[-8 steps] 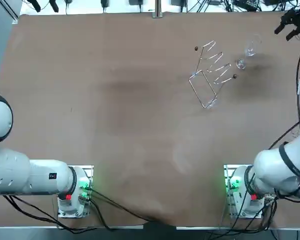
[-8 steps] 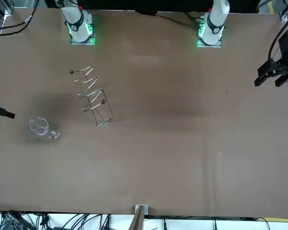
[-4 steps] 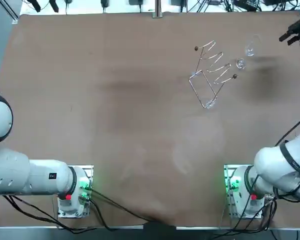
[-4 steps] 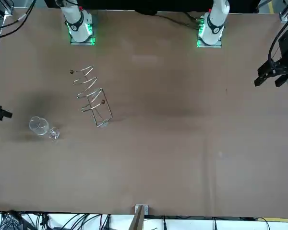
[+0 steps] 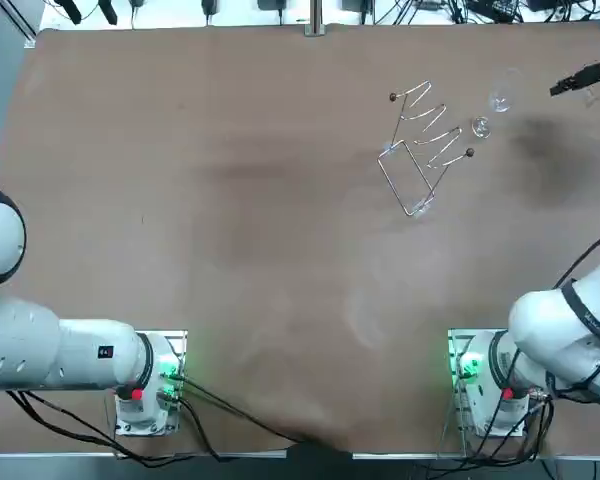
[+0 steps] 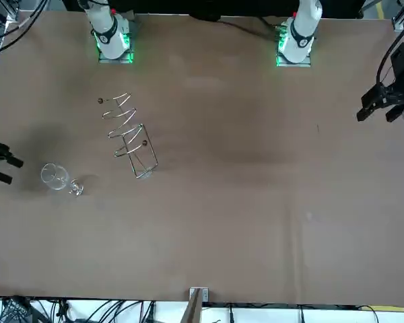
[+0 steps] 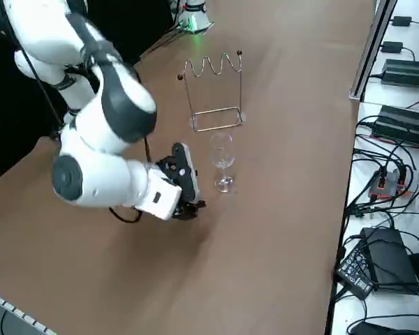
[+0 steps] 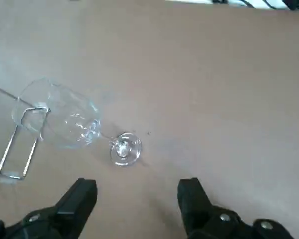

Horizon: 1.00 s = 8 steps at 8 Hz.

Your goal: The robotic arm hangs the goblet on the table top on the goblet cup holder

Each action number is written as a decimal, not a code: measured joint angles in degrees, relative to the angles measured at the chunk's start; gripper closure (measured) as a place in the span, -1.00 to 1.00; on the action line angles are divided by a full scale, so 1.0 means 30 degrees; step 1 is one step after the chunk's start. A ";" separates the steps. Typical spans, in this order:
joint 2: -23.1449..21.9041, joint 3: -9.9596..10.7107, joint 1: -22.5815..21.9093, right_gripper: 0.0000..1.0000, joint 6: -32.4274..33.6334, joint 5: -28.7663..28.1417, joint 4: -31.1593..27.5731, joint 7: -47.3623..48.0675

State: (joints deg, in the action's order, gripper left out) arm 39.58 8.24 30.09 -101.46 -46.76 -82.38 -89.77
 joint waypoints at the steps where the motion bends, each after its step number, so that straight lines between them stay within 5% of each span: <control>1: 0.0654 0.0000 0.0203 -1.00 0.0013 -0.1159 0.0003 -0.2654; 8: 0.4832 -0.0120 0.0417 -0.97 0.5470 -0.6740 -0.0215 -1.4719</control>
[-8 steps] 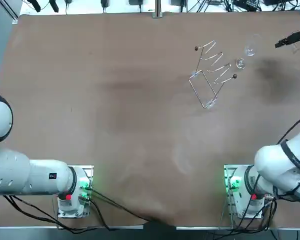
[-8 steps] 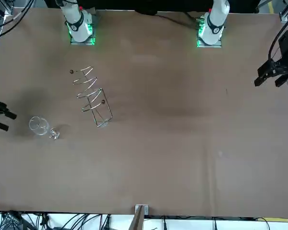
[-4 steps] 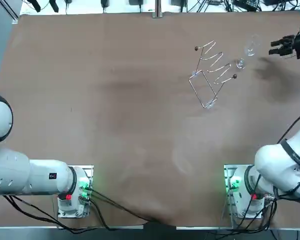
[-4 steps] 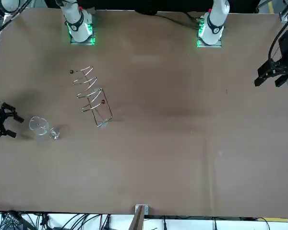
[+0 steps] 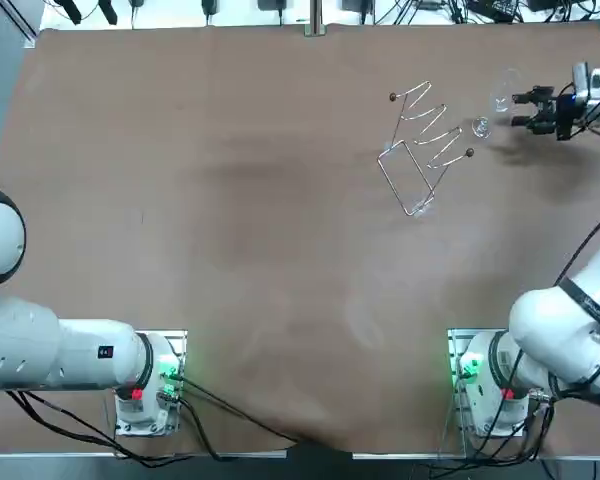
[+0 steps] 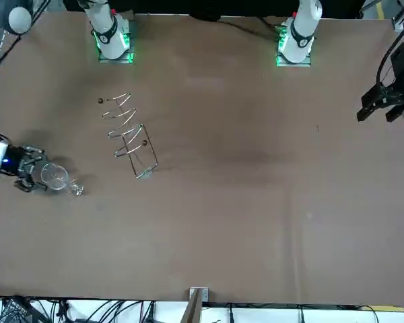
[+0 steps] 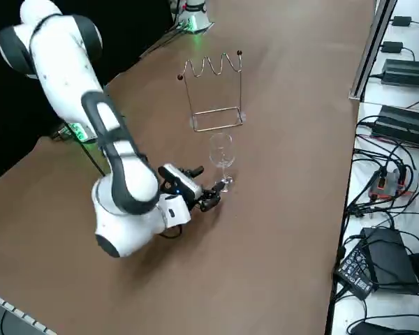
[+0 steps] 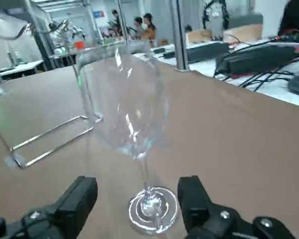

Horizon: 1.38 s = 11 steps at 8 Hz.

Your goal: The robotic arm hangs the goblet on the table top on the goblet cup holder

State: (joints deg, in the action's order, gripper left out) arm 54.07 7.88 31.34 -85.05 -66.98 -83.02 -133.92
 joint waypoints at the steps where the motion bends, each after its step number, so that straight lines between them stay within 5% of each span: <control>1: 0.0332 -0.0108 0.0001 -0.97 0.0156 -0.0085 -0.0008 -0.0875; 11: 0.1671 -0.0877 -0.0507 -0.51 0.0283 -0.1168 0.0880 -0.2544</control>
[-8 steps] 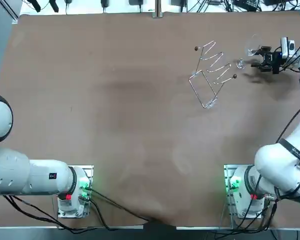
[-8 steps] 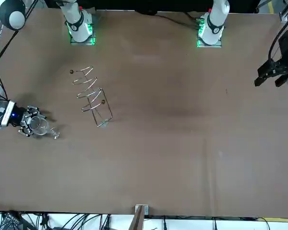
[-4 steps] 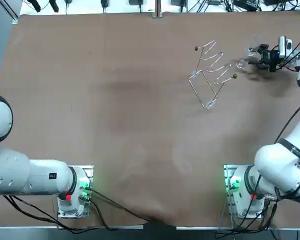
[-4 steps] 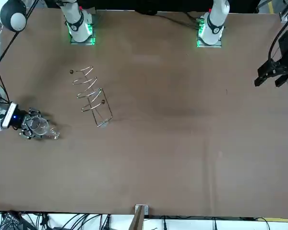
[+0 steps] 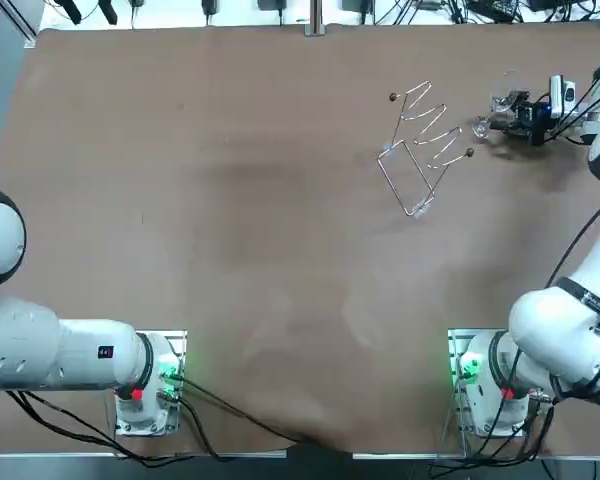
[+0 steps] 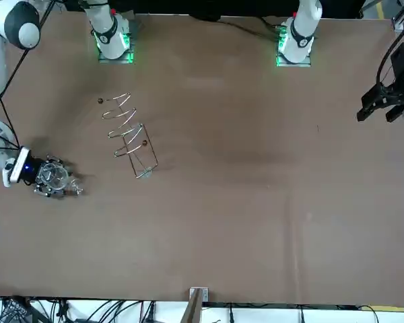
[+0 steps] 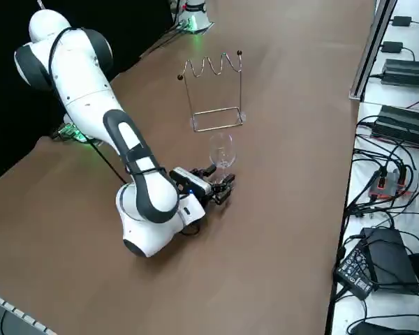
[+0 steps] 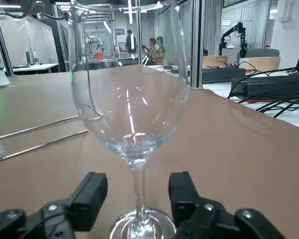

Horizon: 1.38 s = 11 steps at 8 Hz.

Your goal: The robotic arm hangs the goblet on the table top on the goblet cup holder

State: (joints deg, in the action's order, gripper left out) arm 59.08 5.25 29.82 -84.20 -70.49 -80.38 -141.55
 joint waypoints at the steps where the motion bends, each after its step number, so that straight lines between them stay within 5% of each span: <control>1: 0.0029 0.0000 -0.0103 -0.50 -0.0043 -0.0049 0.0001 -0.0003; 6: 0.0125 0.0001 -0.0177 -0.14 -0.0123 -0.0064 0.0100 -0.0026; 11: 0.0195 0.0002 -0.0181 -0.12 -0.0126 -0.0067 0.0193 -0.0242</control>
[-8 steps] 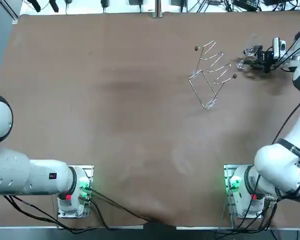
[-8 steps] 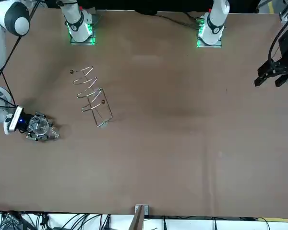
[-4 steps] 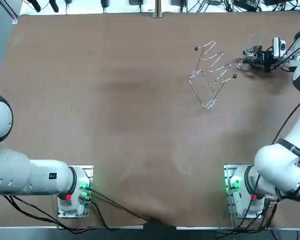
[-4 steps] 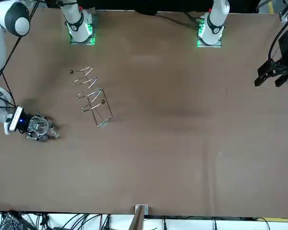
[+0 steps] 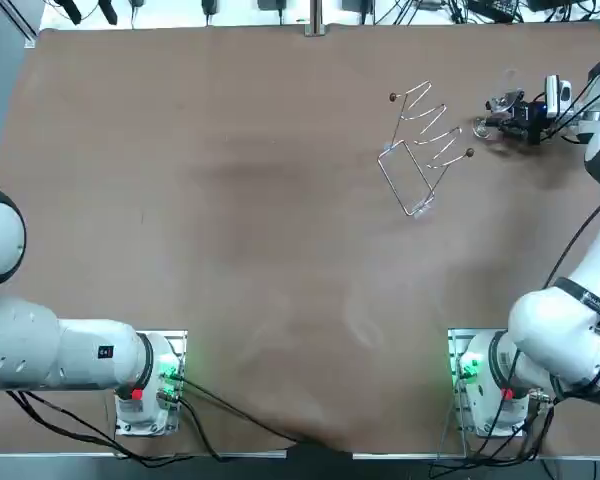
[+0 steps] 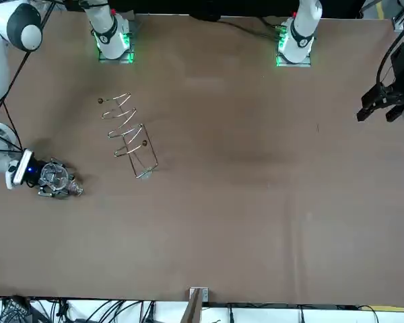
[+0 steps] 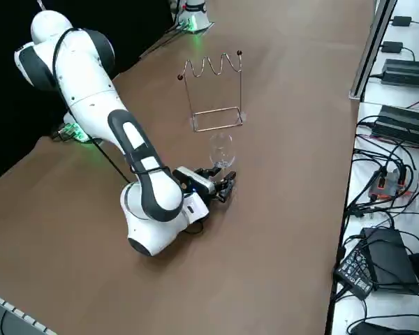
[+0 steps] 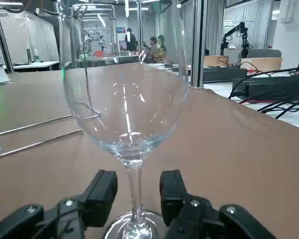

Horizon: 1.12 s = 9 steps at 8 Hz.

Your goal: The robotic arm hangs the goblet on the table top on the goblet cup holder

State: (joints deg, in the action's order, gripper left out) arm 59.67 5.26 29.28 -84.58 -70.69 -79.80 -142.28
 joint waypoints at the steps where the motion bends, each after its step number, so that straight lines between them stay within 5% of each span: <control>1: 0.0034 0.0004 0.0001 -0.11 0.0001 -0.0001 0.0003 -0.0060; 9: 0.0284 0.0024 0.0039 0.03 0.0138 -0.0006 0.0244 -0.0648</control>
State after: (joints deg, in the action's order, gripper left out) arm 60.52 5.33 29.39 -84.17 -70.71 -79.07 -144.22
